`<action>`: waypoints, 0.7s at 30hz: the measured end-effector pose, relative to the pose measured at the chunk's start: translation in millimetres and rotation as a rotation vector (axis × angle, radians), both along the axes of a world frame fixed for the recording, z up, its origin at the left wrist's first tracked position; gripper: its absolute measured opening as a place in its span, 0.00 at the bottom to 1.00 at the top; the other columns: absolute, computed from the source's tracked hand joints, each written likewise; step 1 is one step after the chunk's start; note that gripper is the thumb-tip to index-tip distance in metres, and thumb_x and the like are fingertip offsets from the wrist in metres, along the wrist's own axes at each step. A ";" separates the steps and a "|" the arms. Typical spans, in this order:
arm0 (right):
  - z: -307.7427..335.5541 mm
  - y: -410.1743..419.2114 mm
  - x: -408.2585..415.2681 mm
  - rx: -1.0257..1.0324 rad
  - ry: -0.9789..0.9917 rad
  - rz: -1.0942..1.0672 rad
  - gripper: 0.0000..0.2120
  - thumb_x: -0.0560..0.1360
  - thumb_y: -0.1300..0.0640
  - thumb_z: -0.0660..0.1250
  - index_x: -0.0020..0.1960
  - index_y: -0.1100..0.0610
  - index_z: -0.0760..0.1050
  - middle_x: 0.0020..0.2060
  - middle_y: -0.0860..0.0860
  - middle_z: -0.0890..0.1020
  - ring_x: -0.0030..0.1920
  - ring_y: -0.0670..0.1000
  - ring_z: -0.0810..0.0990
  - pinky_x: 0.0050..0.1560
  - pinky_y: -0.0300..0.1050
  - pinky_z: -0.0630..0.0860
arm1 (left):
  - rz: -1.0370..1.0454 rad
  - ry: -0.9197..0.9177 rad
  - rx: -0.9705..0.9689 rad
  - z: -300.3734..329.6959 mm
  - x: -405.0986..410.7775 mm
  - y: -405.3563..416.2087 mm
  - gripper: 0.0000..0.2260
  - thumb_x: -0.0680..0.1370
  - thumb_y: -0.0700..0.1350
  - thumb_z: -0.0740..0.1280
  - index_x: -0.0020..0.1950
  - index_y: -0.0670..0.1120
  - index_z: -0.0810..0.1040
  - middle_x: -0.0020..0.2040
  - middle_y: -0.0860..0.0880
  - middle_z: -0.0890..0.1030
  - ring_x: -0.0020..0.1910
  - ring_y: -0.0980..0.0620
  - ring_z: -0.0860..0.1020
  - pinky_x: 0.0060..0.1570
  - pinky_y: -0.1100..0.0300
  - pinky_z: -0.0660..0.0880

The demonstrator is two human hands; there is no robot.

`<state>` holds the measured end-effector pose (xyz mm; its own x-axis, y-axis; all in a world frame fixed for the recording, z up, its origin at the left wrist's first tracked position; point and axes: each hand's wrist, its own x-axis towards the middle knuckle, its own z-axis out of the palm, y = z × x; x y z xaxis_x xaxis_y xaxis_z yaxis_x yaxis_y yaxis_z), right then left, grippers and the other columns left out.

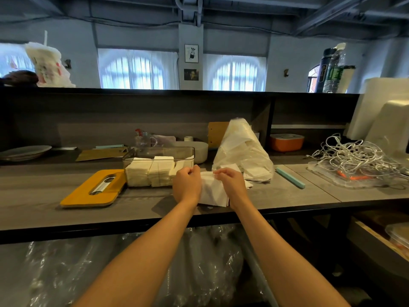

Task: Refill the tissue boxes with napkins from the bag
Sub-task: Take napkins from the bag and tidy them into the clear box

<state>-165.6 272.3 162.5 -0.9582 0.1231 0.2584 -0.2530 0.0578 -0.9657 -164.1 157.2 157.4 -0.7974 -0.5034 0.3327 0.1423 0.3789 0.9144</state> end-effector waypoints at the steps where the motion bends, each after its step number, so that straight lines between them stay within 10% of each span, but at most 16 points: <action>1: -0.9 1.0 -0.2 -0.035 0.006 -0.018 0.09 0.76 0.66 0.65 0.42 0.56 0.82 0.44 0.49 0.81 0.48 0.43 0.76 0.44 0.34 0.69 | -0.014 -0.003 -0.001 -0.3 1.4 0.3 0.15 0.82 0.49 0.61 0.36 0.47 0.73 0.34 0.50 0.75 0.34 0.54 0.71 0.32 0.60 0.63; 6: 0.0 3.9 1.7 -0.139 -0.047 -0.051 0.09 0.76 0.62 0.66 0.39 0.54 0.80 0.43 0.51 0.80 0.50 0.53 0.77 0.54 0.50 0.76 | -0.060 0.043 0.025 -0.9 6.5 0.0 0.11 0.82 0.46 0.60 0.45 0.45 0.79 0.42 0.50 0.79 0.42 0.53 0.75 0.35 0.61 0.68; 11: -0.5 -0.6 2.3 -0.055 -0.013 -0.072 0.06 0.78 0.55 0.66 0.45 0.57 0.75 0.41 0.48 0.76 0.45 0.48 0.74 0.41 0.38 0.69 | -0.049 0.047 -0.017 1.6 11.0 4.3 0.09 0.82 0.51 0.62 0.50 0.47 0.79 0.44 0.53 0.78 0.44 0.54 0.75 0.38 0.62 0.71; 16: 0.2 0.1 0.8 -0.085 -0.060 -0.031 0.10 0.77 0.63 0.62 0.55 0.52 0.75 0.56 0.50 0.74 0.53 0.49 0.73 0.50 0.42 0.72 | -0.044 0.075 0.045 1.3 10.5 2.7 0.10 0.83 0.43 0.59 0.54 0.46 0.80 0.48 0.51 0.78 0.48 0.54 0.74 0.39 0.64 0.69; 21: 3.2 -2.4 5.4 -0.011 -0.055 0.046 0.07 0.80 0.57 0.62 0.53 0.55 0.79 0.48 0.44 0.76 0.52 0.46 0.74 0.57 0.43 0.69 | -0.082 0.116 0.072 2.8 14.6 4.5 0.06 0.82 0.45 0.61 0.49 0.47 0.77 0.43 0.52 0.77 0.43 0.56 0.74 0.38 0.62 0.69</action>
